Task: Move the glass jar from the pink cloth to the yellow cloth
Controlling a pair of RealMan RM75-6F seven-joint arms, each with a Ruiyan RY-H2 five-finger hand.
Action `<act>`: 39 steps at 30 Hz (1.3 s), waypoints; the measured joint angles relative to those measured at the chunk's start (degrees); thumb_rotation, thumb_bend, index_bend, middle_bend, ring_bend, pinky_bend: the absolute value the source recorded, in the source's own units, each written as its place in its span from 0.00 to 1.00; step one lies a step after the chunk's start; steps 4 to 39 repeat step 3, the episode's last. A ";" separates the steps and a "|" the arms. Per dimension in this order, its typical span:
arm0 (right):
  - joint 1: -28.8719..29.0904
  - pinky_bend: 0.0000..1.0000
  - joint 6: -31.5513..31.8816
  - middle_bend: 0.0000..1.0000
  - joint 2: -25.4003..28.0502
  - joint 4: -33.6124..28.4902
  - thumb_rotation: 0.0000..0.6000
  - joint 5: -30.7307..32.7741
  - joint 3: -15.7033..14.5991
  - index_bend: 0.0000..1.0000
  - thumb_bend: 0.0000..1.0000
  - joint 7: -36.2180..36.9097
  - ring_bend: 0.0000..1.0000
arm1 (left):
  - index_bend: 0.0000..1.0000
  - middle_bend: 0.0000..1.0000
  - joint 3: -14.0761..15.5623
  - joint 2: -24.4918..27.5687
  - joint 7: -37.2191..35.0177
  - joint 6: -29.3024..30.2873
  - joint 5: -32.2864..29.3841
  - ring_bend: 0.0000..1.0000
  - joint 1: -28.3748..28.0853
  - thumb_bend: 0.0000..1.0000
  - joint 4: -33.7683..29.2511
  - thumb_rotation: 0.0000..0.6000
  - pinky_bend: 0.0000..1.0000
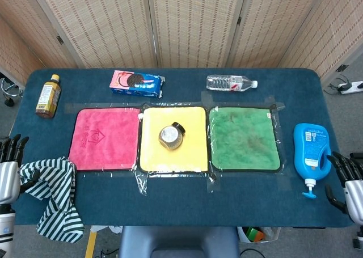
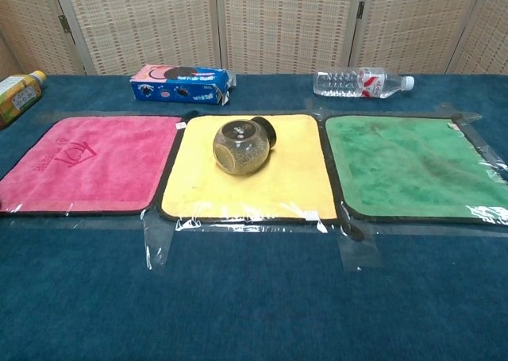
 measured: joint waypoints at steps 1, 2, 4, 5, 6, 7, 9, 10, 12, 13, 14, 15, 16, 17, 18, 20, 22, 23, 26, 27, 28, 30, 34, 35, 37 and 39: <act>-0.36 0.10 -0.10 0.10 0.13 0.04 1.00 -0.03 0.17 0.10 0.51 0.56 0.11 | 0.12 0.09 0.54 -0.25 0.13 0.37 0.57 0.08 0.52 0.35 -0.13 1.00 0.07; -0.61 0.10 -0.20 0.10 0.24 0.08 1.00 -0.11 0.36 0.10 0.51 0.98 0.11 | 0.12 0.09 0.88 -0.47 0.19 0.56 0.92 0.08 0.85 0.35 -0.22 1.00 0.07; -0.81 0.10 -0.34 0.10 0.34 0.13 1.00 -0.24 0.61 0.10 0.51 1.38 0.11 | 0.12 0.09 1.11 -0.70 0.17 0.70 1.21 0.08 1.12 0.35 -0.31 1.00 0.07; -0.81 0.10 -0.34 0.10 0.34 0.13 1.00 -0.24 0.61 0.10 0.51 1.38 0.11 | 0.12 0.09 1.11 -0.70 0.17 0.70 1.21 0.08 1.12 0.35 -0.31 1.00 0.07; -0.81 0.10 -0.34 0.10 0.34 0.13 1.00 -0.24 0.61 0.10 0.51 1.38 0.11 | 0.12 0.09 1.11 -0.70 0.17 0.70 1.21 0.08 1.12 0.35 -0.31 1.00 0.07; -0.81 0.10 -0.34 0.10 0.34 0.13 1.00 -0.24 0.61 0.10 0.51 1.38 0.11 | 0.12 0.09 1.11 -0.70 0.17 0.70 1.21 0.08 1.12 0.35 -0.31 1.00 0.07; -0.81 0.10 -0.34 0.10 0.34 0.13 1.00 -0.24 0.61 0.10 0.51 1.38 0.11 | 0.12 0.09 1.11 -0.70 0.17 0.70 1.21 0.08 1.12 0.35 -0.31 1.00 0.07; -0.81 0.10 -0.34 0.10 0.34 0.13 1.00 -0.24 0.61 0.10 0.51 1.38 0.11 | 0.12 0.09 1.11 -0.70 0.17 0.70 1.21 0.08 1.12 0.35 -0.31 1.00 0.07; -0.81 0.10 -0.34 0.10 0.34 0.13 1.00 -0.24 0.61 0.10 0.51 1.38 0.11 | 0.12 0.09 1.11 -0.70 0.17 0.70 1.21 0.08 1.12 0.35 -0.31 1.00 0.07; -0.81 0.10 -0.34 0.10 0.34 0.13 1.00 -0.24 0.61 0.10 0.51 1.38 0.11 | 0.12 0.09 1.11 -0.70 0.17 0.70 1.21 0.08 1.12 0.35 -0.31 1.00 0.07; -0.81 0.10 -0.34 0.10 0.34 0.13 1.00 -0.24 0.61 0.10 0.51 1.38 0.11 | 0.12 0.09 1.11 -0.70 0.17 0.70 1.21 0.08 1.12 0.35 -0.31 1.00 0.07; -0.81 0.10 -0.34 0.10 0.34 0.13 1.00 -0.24 0.61 0.10 0.51 1.38 0.11 | 0.12 0.09 1.11 -0.70 0.17 0.70 1.21 0.08 1.12 0.35 -0.31 1.00 0.07; -0.81 0.10 -0.34 0.10 0.34 0.13 1.00 -0.24 0.61 0.10 0.51 1.38 0.11 | 0.12 0.09 1.11 -0.70 0.17 0.70 1.21 0.08 1.12 0.35 -0.31 1.00 0.07; -0.81 0.10 -0.34 0.10 0.34 0.13 1.00 -0.24 0.61 0.10 0.51 1.38 0.11 | 0.12 0.09 1.11 -0.70 0.17 0.70 1.21 0.08 1.12 0.35 -0.31 1.00 0.07; -0.81 0.10 -0.34 0.10 0.34 0.13 1.00 -0.24 0.61 0.10 0.51 1.38 0.11 | 0.12 0.09 1.11 -0.70 0.17 0.70 1.21 0.08 1.12 0.35 -0.31 1.00 0.07; -0.81 0.10 -0.34 0.10 0.34 0.13 1.00 -0.24 0.61 0.10 0.51 1.38 0.11 | 0.12 0.09 1.11 -0.70 0.17 0.70 1.21 0.08 1.12 0.35 -0.31 1.00 0.07; -0.81 0.10 -0.34 0.10 0.34 0.13 1.00 -0.24 0.61 0.10 0.51 1.38 0.11 | 0.12 0.09 1.11 -0.70 0.17 0.70 1.21 0.08 1.12 0.35 -0.31 1.00 0.07; -0.81 0.10 -0.34 0.10 0.34 0.13 1.00 -0.24 0.61 0.10 0.51 1.38 0.11 | 0.12 0.09 1.11 -0.70 0.17 0.70 1.21 0.08 1.12 0.35 -0.31 1.00 0.07; -0.81 0.10 -0.34 0.10 0.34 0.13 1.00 -0.24 0.61 0.10 0.51 1.38 0.11 | 0.12 0.09 1.11 -0.70 0.17 0.70 1.21 0.08 1.12 0.35 -0.31 1.00 0.07; -0.81 0.10 -0.34 0.10 0.34 0.13 1.00 -0.24 0.61 0.10 0.51 1.38 0.11 | 0.12 0.09 1.11 -0.70 0.17 0.70 1.21 0.08 1.12 0.35 -0.31 1.00 0.07; -0.81 0.10 -0.34 0.10 0.34 0.13 1.00 -0.24 0.61 0.10 0.51 1.38 0.11 | 0.12 0.09 1.11 -0.70 0.17 0.70 1.21 0.08 1.12 0.35 -0.31 1.00 0.07; -0.81 0.10 -0.34 0.10 0.34 0.13 1.00 -0.24 0.61 0.10 0.51 1.38 0.11 | 0.12 0.09 1.11 -0.70 0.17 0.70 1.21 0.08 1.12 0.35 -0.31 1.00 0.07; -0.81 0.10 -0.34 0.10 0.34 0.13 1.00 -0.24 0.61 0.10 0.51 1.38 0.11 | 0.12 0.09 1.11 -0.70 0.17 0.70 1.21 0.08 1.12 0.35 -0.31 1.00 0.07; -0.81 0.10 -0.34 0.10 0.34 0.13 1.00 -0.24 0.61 0.10 0.51 1.38 0.11 | 0.12 0.09 1.11 -0.70 0.17 0.70 1.21 0.08 1.12 0.35 -0.31 1.00 0.07; -0.81 0.10 -0.34 0.10 0.34 0.13 1.00 -0.24 0.61 0.10 0.51 1.38 0.11 | 0.12 0.09 1.11 -0.70 0.17 0.70 1.21 0.08 1.12 0.35 -0.31 1.00 0.07; -0.81 0.10 -0.34 0.10 0.34 0.13 1.00 -0.24 0.61 0.10 0.51 1.38 0.11 | 0.12 0.09 1.11 -0.70 0.17 0.70 1.21 0.08 1.12 0.35 -0.31 1.00 0.07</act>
